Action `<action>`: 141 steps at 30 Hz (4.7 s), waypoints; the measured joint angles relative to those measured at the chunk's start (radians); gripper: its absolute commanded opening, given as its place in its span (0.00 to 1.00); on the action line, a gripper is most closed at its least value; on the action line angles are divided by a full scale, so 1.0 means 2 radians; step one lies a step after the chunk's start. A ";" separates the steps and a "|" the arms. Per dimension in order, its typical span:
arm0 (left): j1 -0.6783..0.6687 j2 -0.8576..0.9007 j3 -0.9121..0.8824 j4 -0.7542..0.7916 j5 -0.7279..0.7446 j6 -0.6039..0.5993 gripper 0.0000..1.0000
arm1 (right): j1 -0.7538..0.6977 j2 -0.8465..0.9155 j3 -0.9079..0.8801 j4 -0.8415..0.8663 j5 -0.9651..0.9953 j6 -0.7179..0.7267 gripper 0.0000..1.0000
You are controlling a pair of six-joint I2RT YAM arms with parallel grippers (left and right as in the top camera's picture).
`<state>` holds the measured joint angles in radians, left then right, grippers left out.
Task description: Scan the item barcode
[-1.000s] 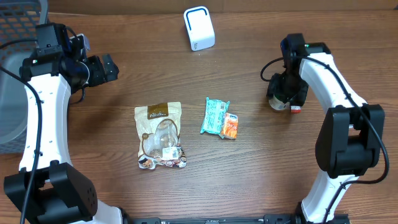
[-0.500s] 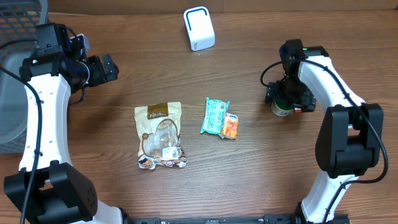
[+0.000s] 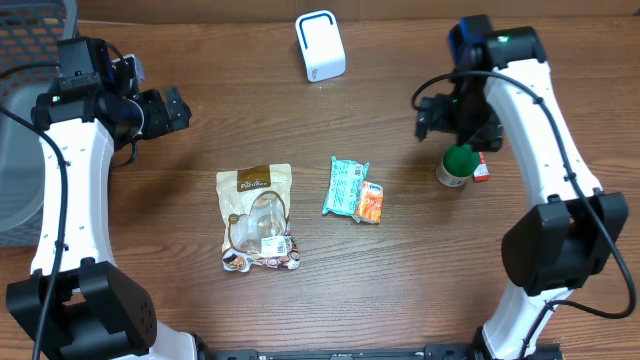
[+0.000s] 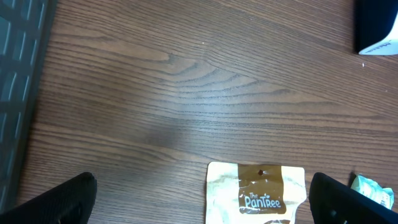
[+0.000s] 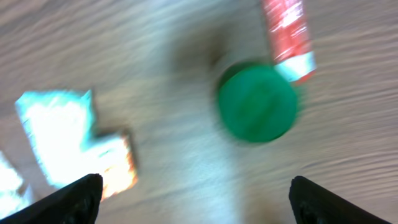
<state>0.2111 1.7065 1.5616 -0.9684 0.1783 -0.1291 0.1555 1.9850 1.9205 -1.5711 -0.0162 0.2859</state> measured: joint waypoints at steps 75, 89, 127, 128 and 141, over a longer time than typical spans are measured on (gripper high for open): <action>0.000 0.000 0.000 0.000 0.000 0.000 1.00 | 0.198 -0.002 -0.210 0.244 0.075 0.124 0.32; 0.000 0.000 0.000 0.000 0.000 0.000 1.00 | 0.204 -0.002 -0.221 0.325 0.055 0.103 0.33; 0.000 0.000 0.000 0.000 0.000 0.000 1.00 | 0.198 -0.081 -0.239 0.225 -0.034 0.054 0.60; 0.000 0.000 0.000 0.000 0.000 0.000 0.99 | 0.195 -0.082 -0.239 0.216 -0.030 0.052 0.58; 0.000 0.000 0.000 0.000 0.000 0.000 1.00 | 0.173 -0.081 -0.324 0.264 0.059 0.038 0.29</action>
<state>0.2111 1.7065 1.5616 -0.9684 0.1783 -0.1291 0.5011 1.8225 1.2716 -1.0428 0.1020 0.3618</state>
